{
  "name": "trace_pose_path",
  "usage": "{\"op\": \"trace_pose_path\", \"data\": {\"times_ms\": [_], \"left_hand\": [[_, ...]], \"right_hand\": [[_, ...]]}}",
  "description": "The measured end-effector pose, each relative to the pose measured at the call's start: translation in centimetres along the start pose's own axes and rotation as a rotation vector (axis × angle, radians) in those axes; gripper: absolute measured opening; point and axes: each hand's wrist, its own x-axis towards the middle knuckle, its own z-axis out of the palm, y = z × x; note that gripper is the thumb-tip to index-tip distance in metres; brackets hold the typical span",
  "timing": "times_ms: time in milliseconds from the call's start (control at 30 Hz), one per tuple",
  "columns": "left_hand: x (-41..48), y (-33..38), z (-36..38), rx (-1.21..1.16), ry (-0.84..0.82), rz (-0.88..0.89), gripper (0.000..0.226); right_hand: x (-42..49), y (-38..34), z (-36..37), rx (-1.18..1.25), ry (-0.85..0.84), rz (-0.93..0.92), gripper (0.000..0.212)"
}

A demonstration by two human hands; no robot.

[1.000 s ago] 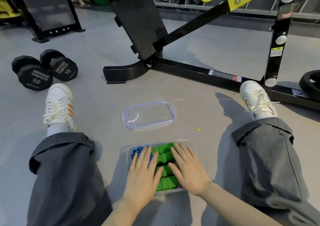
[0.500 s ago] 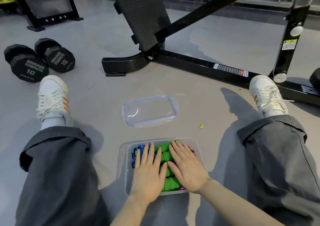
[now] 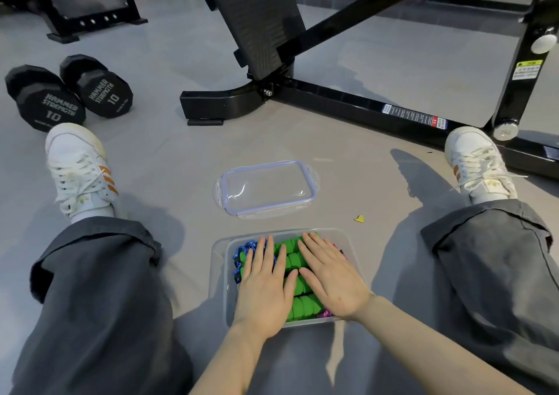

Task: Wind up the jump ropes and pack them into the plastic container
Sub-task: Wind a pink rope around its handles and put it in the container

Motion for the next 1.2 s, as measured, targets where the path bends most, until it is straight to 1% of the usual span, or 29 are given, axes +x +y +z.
{"op": "trace_pose_path", "data": {"times_ms": [167, 300, 400, 467, 533, 600, 633, 700, 733, 767, 833, 867, 900, 967, 1067, 1200], "left_hand": [[0.3, -0.1, -0.2, -0.015, -0.021, -0.005, 0.066], [-0.1, 0.2, -0.8, -0.032, -0.046, -0.006, 0.066], [0.0, 0.1, -1.0, -0.059, -0.022, -0.002, 0.066], [0.9, -0.3, -1.4, -0.108, -0.013, -0.048, 0.067], [2.6, -1.4, -2.2, -0.149, 0.067, -0.103, 0.076], [4.7, -2.6, -3.2, -0.167, 0.074, -0.119, 0.083], [5.6, -3.2, -3.5, -0.152, 0.087, -0.115, 0.081], [6.5, -3.4, -3.8, -0.048, 0.097, -0.076, 0.066], [6.1, -2.8, -3.2, -0.003, 0.115, -0.05, 0.058], [5.4, -2.0, -2.3, 0.018, 0.146, -0.017, 0.054], [3.3, 0.0, -1.2, -0.016, 0.165, 0.001, 0.052], [2.5, 0.7, -0.7, -0.019, 0.164, -0.003, 0.051], [2.1, 1.0, -0.2, -0.006, 0.176, -0.013, 0.05], [2.0, 1.0, 0.6, 0.041, 0.241, -0.028, 0.046], [1.9, 0.8, 0.6, 0.031, 0.282, -0.023, 0.042], [2.0, 0.3, 0.8, -0.002, 0.231, 0.018, 0.04]], "right_hand": [[0.6, 0.6, 0.4, -0.021, -0.007, -0.004, 0.085], [0.4, 0.4, 0.6, -0.004, 0.002, 0.025, 0.089], [0.3, 0.1, 0.0, 0.036, 0.012, 0.047, 0.094], [0.9, 0.0, -0.9, 0.094, 0.074, 0.06, 0.097], [2.1, 0.4, -1.9, 0.136, 0.153, 0.067, 0.092], [3.6, 0.8, -2.7, 0.151, 0.202, 0.085, 0.091], [4.3, 0.9, -2.9, 0.147, 0.227, 0.097, 0.093], [5.1, 0.4, -2.9, 0.152, 0.234, 0.125, 0.096], [4.9, -0.2, -2.4, 0.155, 0.212, 0.122, 0.094], [4.5, -0.8, -1.9, 0.136, 0.192, 0.104, 0.088], [3.0, -1.8, -1.0, 0.08, 0.142, 0.066, 0.065], [2.6, -1.7, -0.6, 0.041, 0.143, 0.043, 0.054], [2.5, -1.5, -0.3, 0.046, 0.135, 0.037, 0.046], [2.6, -1.1, -0.1, 0.11, 0.166, 0.052, 0.041], [2.6, -1.2, 0.4, 0.119, 0.268, 0.087, 0.04], [2.8, -1.3, 0.9, 0.017, 0.273, 0.111, 0.033]]}}
